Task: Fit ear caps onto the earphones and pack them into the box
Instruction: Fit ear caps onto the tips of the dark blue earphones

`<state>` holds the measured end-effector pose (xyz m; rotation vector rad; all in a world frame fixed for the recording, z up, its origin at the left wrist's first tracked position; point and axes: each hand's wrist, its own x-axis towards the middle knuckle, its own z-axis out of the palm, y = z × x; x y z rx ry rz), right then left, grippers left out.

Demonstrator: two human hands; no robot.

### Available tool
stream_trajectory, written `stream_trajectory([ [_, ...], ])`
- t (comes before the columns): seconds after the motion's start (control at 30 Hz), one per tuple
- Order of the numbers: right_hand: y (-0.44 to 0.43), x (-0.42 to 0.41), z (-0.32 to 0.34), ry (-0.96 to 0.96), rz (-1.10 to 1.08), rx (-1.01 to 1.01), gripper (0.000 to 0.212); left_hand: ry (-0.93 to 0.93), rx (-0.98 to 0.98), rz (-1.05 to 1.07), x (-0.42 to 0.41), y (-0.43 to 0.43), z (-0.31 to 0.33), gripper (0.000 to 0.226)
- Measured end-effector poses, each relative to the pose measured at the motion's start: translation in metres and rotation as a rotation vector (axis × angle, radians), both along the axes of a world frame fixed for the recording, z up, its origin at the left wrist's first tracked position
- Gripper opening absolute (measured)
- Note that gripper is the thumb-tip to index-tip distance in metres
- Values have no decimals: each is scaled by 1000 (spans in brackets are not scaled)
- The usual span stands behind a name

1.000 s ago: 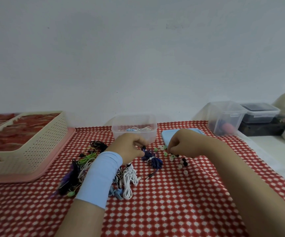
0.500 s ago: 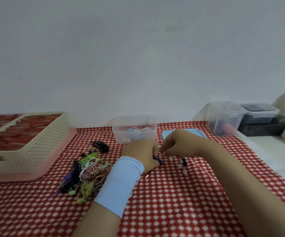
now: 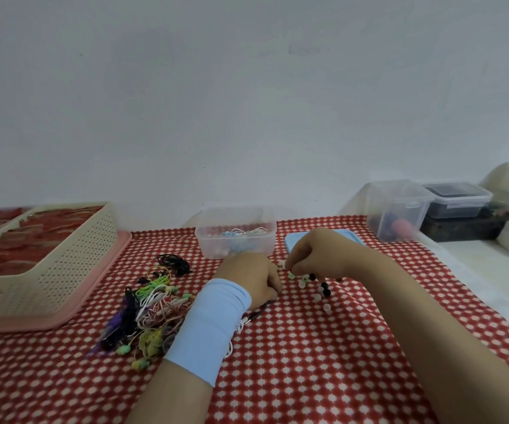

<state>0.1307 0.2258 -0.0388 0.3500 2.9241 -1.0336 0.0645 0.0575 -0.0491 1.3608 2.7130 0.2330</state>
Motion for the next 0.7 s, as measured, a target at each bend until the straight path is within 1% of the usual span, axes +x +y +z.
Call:
stream_trajectory([
  [0.07,-2,1,1,39,-1,-52,16,-38,119,79,-3,-3,0,15],
  [0.1,-2,1,1,70,-6,-82,14,-118,207,127,-5,-5,1,14],
  [0.2,-5,2,6,169,-57,-266,8,-471,511,217,-14,-14,4,12],
  [0.27,-7,4,9,203,-89,-399,6,-624,666,272,-20,-18,3,14],
  [0.33,-9,5,11,211,-99,-521,10,-743,768,313,-24,-20,-1,17],
  [0.47,-12,2,9,173,-98,-699,13,-999,883,303,-26,-19,-6,21],
  [0.53,-13,0,6,164,-75,-756,14,-1037,909,292,-27,-19,-6,22],
  [0.7,-12,-4,1,168,-78,-819,15,-1077,924,249,-28,-19,-9,25],
])
